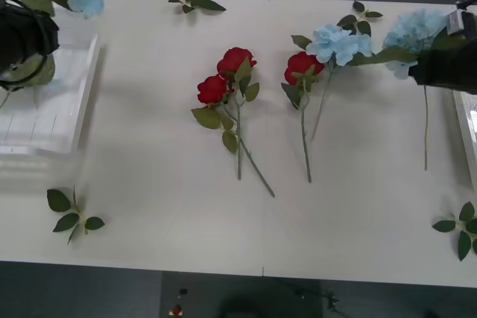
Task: Put the red flowers into the right box and the blue flowers into the left box
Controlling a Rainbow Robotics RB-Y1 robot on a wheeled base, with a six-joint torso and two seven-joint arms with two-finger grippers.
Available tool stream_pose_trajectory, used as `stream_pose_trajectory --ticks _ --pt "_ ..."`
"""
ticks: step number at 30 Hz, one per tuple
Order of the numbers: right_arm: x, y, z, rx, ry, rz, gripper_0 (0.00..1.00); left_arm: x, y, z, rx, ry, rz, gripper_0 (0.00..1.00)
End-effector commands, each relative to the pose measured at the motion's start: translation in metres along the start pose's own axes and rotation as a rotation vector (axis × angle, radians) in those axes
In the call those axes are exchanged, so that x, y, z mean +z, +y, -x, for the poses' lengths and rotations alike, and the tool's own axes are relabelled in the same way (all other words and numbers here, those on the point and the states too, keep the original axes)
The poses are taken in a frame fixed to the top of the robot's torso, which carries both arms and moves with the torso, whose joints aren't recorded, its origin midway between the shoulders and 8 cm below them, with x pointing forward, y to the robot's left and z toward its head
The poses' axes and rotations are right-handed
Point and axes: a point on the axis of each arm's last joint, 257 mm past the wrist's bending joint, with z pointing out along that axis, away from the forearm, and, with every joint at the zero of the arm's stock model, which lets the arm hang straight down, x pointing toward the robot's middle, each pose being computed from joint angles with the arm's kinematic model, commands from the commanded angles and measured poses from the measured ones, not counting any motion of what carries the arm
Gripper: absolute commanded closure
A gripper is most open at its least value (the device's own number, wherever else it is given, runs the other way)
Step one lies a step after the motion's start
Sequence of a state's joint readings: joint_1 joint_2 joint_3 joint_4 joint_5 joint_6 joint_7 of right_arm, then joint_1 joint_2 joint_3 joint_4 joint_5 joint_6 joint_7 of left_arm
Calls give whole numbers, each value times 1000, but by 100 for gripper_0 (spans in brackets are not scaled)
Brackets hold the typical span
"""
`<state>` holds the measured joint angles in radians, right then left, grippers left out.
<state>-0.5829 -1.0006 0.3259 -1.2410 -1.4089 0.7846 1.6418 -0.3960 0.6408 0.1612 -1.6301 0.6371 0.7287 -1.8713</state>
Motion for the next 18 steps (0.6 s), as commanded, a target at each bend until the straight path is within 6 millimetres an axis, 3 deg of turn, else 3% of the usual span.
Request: stream_pose_trajectory --ticks 1,5,7,13,14,17,18 --pt "-41 18 16 -100 -35 131 100 -31 66 -16 61 20 114 100" --pt "-69 64 19 -184 -86 337 100 -59 115 -43 28 59 195 100" --pt "-79 85 19 -242 -116 422 100 -69 130 -52 21 71 224 100" --pt "-103 140 22 -481 -247 589 100 -87 156 -80 1 114 276 98" --pt "-106 148 22 -511 -266 606 100 -87 157 -82 -1 120 278 89" --pt "-112 172 26 -594 -331 644 100 -87 157 -83 -6 119 275 40" --pt "-112 177 27 -607 -344 647 100 -86 154 -83 -5 121 270 35"
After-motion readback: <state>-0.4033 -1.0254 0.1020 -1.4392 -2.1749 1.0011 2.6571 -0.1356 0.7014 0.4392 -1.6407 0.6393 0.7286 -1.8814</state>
